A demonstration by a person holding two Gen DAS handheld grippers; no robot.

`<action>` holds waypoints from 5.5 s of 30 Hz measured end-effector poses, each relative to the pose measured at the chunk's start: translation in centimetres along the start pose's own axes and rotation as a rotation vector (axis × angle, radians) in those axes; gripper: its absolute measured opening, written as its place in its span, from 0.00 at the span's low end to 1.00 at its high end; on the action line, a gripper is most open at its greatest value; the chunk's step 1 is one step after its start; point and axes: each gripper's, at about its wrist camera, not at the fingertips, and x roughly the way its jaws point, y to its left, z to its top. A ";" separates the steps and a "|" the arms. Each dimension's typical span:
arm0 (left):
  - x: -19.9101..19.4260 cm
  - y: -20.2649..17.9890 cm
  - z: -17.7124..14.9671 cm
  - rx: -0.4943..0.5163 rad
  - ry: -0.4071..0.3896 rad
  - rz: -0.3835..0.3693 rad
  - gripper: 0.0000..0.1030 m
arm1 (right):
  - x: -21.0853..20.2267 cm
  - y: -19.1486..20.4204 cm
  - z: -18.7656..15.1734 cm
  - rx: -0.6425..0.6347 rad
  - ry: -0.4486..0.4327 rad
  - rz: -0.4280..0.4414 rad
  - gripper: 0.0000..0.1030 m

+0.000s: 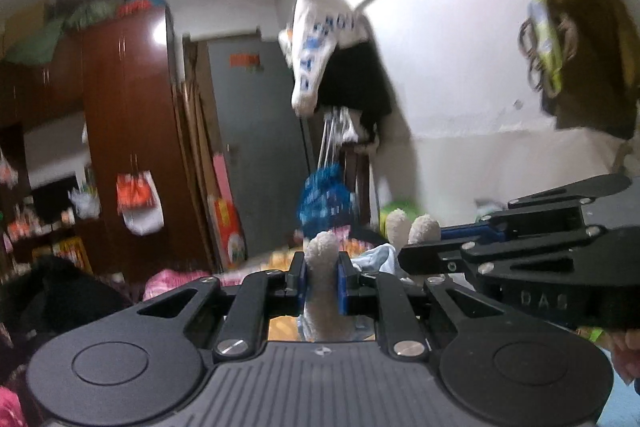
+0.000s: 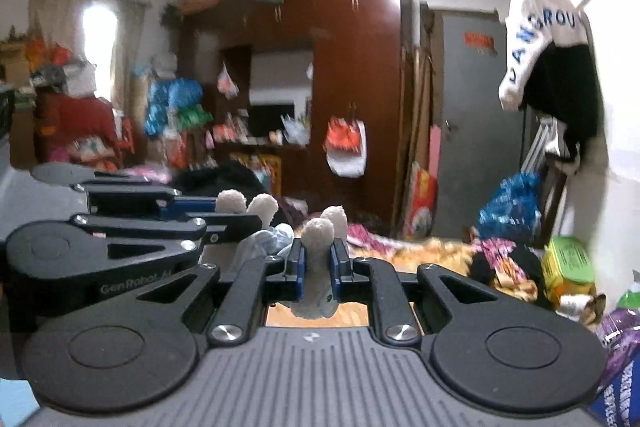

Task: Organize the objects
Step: 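Lift the scrunchies over the white basket and open the left tool, then grasp the small purple box with the left tool while the right tool grasps the orange bottle, then carry the purple box and orange bottle over the basket and open both tools, then grasp the wrapped white roll with the left tool while the right tool grasps the bagged tissue packet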

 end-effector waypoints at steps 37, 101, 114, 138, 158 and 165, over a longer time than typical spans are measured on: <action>-15.6 1.0 -14.2 -0.167 -0.011 0.110 0.80 | -19.2 0.0 -15.6 0.205 -0.070 0.112 1.00; -13.4 2.0 -6.5 -0.225 -0.058 -0.043 0.49 | -14.7 -1.2 -3.5 0.046 -0.129 0.045 0.43; 2.8 3.9 -0.6 -0.238 0.190 0.027 0.49 | -1.6 -4.1 0.4 0.138 0.072 -0.038 0.43; 1.4 3.5 -2.9 -0.225 0.129 0.037 0.78 | -2.7 -4.4 0.3 0.141 0.064 -0.058 1.00; -7.2 2.7 -14.8 -0.316 0.176 -0.137 0.81 | -14.3 0.4 -15.6 0.249 0.073 0.062 0.93; -5.9 3.6 -15.6 -0.397 0.211 -0.197 0.81 | -14.0 1.3 -16.8 0.217 0.107 0.055 0.68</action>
